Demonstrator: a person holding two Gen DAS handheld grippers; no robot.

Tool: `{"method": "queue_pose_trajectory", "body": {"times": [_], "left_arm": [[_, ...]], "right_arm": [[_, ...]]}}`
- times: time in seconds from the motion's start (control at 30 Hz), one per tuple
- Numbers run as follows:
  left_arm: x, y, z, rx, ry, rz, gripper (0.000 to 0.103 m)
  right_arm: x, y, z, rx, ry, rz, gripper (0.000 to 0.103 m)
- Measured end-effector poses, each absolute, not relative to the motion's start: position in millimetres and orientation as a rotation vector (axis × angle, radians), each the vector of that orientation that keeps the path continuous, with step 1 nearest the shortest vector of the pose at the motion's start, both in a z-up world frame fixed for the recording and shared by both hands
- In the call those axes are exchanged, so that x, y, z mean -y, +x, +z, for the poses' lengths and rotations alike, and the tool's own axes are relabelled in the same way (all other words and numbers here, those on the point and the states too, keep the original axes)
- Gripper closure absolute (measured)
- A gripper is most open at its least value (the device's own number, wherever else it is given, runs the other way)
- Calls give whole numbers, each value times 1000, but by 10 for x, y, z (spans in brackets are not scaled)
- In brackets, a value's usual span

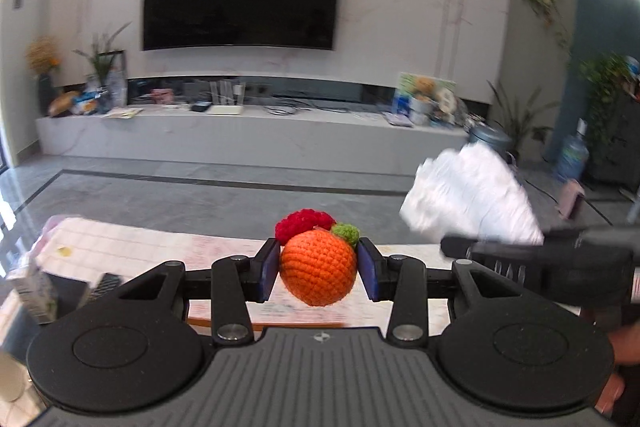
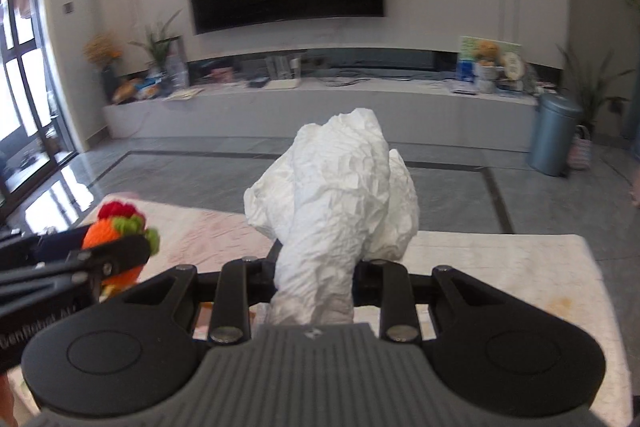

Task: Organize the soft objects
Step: 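Lift and carry the crochet carrot and white tissue over the white box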

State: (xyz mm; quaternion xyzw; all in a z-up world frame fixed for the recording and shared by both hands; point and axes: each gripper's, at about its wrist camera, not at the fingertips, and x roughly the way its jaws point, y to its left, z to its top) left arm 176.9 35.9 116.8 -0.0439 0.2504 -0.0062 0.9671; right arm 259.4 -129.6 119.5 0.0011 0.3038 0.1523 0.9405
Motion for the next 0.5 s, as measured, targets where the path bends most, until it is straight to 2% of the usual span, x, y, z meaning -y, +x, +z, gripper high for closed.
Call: {"method": "queue_pose_trajectory", "body": {"times": [0.27, 0.5], "left_arm": [[-1159, 1516, 1138, -451, -262, 20, 56], [-1517, 1387, 781, -418, -372, -18, 56]], "right_arm": [[564, 2349, 874, -697, -72, 476, 76], [338, 2359, 447, -804, -131, 506, 75]]}}
